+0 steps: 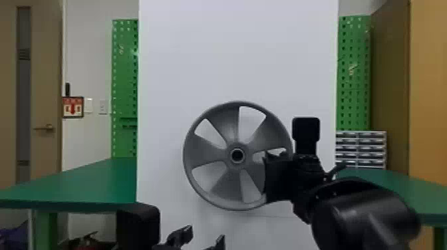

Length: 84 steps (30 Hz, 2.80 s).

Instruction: Hold the wheel and insert it

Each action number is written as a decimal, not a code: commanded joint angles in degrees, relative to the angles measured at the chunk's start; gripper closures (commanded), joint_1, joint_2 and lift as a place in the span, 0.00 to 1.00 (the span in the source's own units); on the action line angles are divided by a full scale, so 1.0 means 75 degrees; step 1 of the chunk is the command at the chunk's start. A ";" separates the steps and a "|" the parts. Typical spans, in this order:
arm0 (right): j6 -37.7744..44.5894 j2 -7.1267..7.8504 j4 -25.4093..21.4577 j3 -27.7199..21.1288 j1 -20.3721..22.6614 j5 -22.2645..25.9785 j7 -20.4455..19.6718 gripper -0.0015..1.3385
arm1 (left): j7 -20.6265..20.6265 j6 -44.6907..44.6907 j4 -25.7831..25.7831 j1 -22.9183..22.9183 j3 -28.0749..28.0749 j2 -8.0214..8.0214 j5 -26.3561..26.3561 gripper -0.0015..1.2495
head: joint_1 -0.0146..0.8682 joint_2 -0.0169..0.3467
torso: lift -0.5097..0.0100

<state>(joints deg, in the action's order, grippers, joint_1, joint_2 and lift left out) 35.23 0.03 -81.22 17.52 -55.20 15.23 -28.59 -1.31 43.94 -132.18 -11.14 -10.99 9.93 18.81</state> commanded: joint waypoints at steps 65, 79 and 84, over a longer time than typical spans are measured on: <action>-0.0185 -0.0010 -0.1616 0.0066 0.0915 -0.0039 0.0707 0.00 | -0.0001 0.0000 0.0000 0.0079 0.0106 0.0000 0.0035 0.43 | 0.02 0.35 | 0.06; 0.0119 -0.0010 -0.3233 0.0020 0.2111 -0.0191 0.1304 0.00 | -0.0001 -0.0012 -0.0106 0.0173 0.0281 0.0000 0.0071 0.43 | 0.02 0.35 | 0.06; 0.0166 -0.0010 -0.3702 -0.0027 0.2579 -0.0226 0.1363 0.00 | -0.0001 -0.0012 -0.0106 0.0150 0.0281 -0.0012 0.0059 0.43 | 0.02 0.35 | 0.06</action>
<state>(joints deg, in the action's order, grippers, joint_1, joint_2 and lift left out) 36.21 0.00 -106.31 17.65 -38.54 13.75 -18.47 -1.33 43.86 -132.97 -9.87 -8.88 9.90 19.31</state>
